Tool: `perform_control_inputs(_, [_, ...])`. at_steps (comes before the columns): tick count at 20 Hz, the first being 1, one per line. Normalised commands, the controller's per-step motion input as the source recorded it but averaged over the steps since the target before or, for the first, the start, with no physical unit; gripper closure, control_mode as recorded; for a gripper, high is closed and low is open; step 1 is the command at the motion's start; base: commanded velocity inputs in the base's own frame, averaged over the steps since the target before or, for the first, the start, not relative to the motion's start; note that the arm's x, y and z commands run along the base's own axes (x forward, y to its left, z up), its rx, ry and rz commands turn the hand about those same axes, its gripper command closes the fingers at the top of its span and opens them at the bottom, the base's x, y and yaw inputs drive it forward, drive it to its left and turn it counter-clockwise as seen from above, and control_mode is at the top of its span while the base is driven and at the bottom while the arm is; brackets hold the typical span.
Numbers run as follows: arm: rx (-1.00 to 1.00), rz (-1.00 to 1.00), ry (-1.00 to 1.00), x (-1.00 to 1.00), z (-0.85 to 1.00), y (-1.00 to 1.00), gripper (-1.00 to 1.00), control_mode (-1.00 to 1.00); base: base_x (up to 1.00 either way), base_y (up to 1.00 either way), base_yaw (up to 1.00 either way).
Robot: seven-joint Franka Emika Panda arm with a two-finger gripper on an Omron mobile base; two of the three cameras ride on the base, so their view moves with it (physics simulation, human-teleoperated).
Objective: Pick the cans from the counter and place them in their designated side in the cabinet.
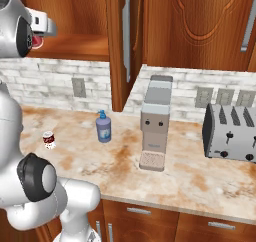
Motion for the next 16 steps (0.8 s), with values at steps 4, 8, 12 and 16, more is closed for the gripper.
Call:
perform_control_inputs(4, [0.00, 0.03, 0.01, 0.15, 0.00, 0.01, 1.00, -1.00, 0.00, 0.00, 0.00])
perform_control_inputs(8, [-0.01, 0.06, 0.00, 0.13, 0.00, 0.00, 1.00, -1.00, 0.00, 0.00, 0.00])
perform_control_inputs(12, [-0.01, 0.05, 0.00, 0.13, 0.00, 0.00, 1.00, -1.00, 0.00, 0.00, 0.00])
perform_control_inputs(16, [-0.02, 0.05, 0.00, 0.14, 0.00, 0.01, 1.00, -1.00, 0.00, 0.00, 0.00])
